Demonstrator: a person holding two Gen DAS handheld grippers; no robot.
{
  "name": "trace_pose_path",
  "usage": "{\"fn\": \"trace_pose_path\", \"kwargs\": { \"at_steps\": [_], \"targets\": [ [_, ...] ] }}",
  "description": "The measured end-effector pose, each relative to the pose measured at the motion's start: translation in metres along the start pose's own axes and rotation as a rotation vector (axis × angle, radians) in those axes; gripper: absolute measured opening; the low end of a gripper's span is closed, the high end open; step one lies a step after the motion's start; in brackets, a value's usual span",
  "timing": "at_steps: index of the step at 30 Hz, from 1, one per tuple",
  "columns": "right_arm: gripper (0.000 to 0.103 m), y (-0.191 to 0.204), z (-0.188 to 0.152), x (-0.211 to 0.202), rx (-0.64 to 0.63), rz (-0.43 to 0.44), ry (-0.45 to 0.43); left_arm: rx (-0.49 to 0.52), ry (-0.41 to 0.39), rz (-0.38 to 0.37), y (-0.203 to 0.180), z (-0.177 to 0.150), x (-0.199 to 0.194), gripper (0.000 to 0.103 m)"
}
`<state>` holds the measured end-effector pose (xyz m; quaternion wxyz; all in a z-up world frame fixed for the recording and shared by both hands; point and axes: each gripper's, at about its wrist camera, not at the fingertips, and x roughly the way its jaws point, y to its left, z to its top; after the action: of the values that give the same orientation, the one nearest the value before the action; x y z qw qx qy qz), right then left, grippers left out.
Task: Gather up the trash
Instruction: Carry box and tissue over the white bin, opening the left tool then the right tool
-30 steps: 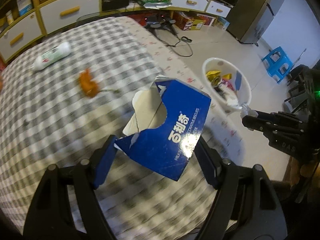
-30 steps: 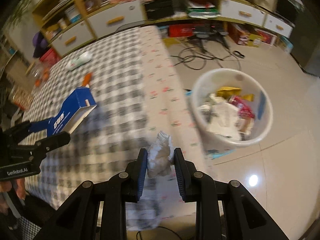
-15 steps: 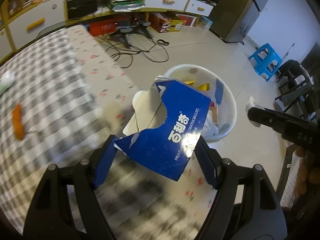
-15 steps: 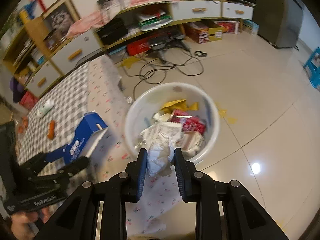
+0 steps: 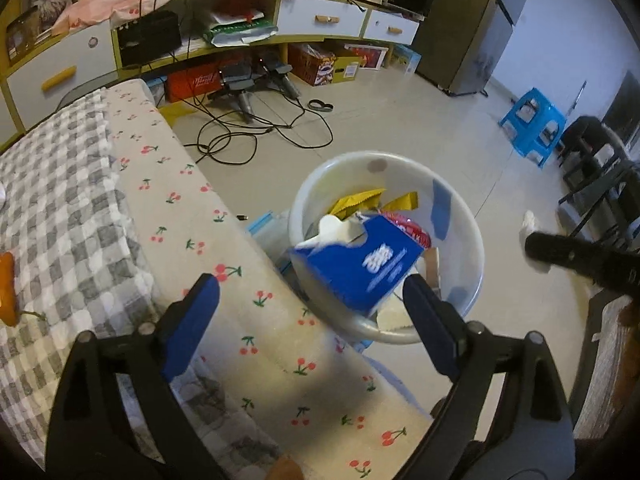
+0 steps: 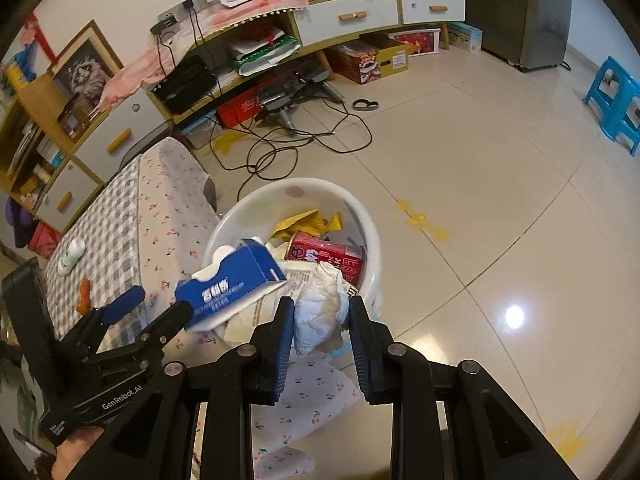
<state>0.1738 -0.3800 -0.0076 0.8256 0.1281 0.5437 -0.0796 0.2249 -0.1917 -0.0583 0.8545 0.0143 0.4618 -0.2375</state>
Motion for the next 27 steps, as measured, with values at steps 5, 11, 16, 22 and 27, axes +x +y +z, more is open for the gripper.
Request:
{"fn": "trace_pose_path", "kwargs": {
  "at_steps": [5, 11, 16, 22, 27],
  "targets": [
    [0.028, 0.001, 0.001, -0.001, -0.002, 0.004, -0.004, -0.005, 0.002, 0.023, 0.007, -0.002, -0.01, 0.097],
    [0.03, 0.01, 0.007, 0.002, 0.0, 0.01, -0.025, -0.022, 0.006, 0.042, 0.019, -0.009, -0.022, 0.099],
    [0.088, 0.013, 0.013, 0.0, 0.042, 0.021, -0.053, -0.037, 0.014, 0.083, 0.028, -0.015, -0.032, 0.101],
    [0.088, 0.022, 0.014, -0.005, 0.041, 0.036, -0.065, -0.099, 0.024, 0.078, 0.051, -0.021, -0.045, 0.102],
    [0.088, 0.031, 0.012, -0.005, 0.027, 0.036, -0.062, -0.126, 0.031, 0.113, 0.072, -0.026, -0.058, 0.102]
  ]
}}
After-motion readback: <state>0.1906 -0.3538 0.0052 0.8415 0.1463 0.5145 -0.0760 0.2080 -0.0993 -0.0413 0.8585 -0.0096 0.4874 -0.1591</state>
